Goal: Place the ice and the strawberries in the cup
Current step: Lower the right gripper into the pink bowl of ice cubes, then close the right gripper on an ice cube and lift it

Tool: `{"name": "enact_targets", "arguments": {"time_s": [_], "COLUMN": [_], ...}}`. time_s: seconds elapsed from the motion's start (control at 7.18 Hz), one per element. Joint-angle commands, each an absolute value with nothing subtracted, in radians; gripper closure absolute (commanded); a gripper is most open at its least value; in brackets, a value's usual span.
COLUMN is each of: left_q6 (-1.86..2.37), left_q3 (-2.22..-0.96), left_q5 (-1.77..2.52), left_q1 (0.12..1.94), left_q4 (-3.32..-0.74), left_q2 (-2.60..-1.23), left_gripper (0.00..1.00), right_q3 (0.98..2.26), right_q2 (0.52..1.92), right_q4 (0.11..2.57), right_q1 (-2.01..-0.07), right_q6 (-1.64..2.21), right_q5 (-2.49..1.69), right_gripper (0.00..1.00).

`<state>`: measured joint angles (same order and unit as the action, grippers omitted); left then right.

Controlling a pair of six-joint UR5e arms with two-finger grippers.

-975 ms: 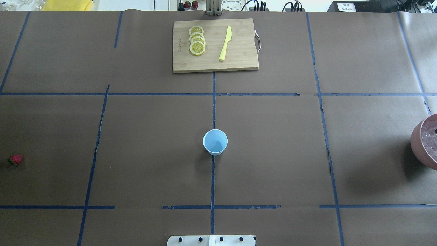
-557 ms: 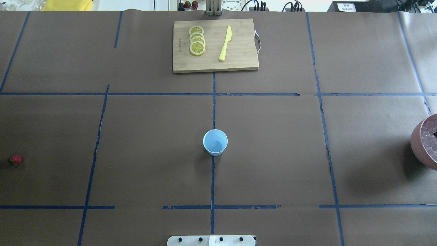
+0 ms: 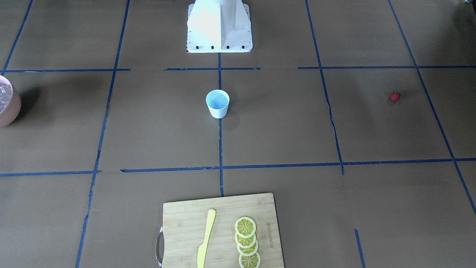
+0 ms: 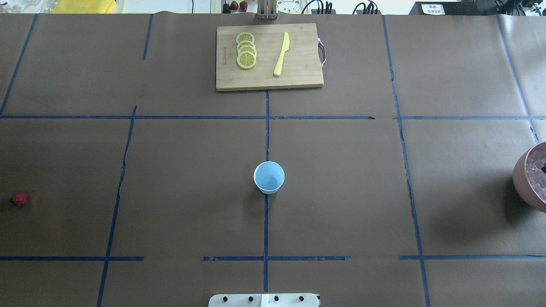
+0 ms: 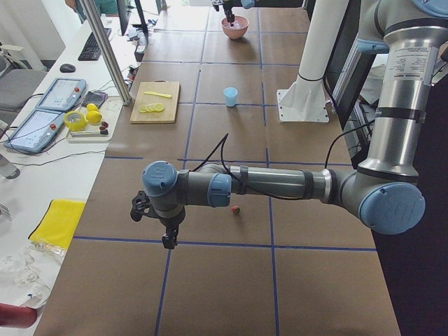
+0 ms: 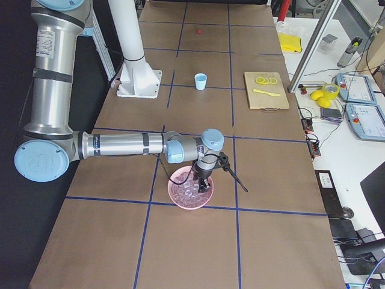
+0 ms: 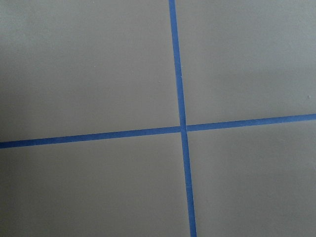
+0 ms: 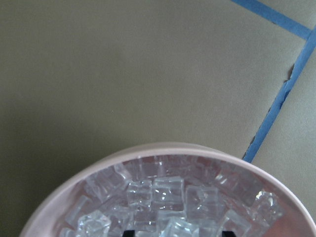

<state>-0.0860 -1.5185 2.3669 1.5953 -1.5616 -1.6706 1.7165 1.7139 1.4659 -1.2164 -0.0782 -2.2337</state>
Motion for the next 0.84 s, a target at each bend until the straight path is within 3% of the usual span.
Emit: {"name": "enact_targets", "arguments": {"time_s": [0.0, 0.7], "left_q6": [-0.086, -0.086], "left_q3": [-1.519, -1.520], "left_q5": [2.367, 2.367], "left_q1": [1.595, 1.595], "left_q4": [-1.562, -1.562], "left_q2": [-1.671, -1.672], "left_gripper": [0.00, 0.00], "right_q3": [1.713, 1.704], "right_q2": [1.715, 1.723], "right_q4": [1.466, 1.466], "right_q1": [-1.212, -1.210], "right_q6": [-0.078, -0.077], "right_q5": [-2.233, -2.232], "right_gripper": [0.34, 0.37]}}
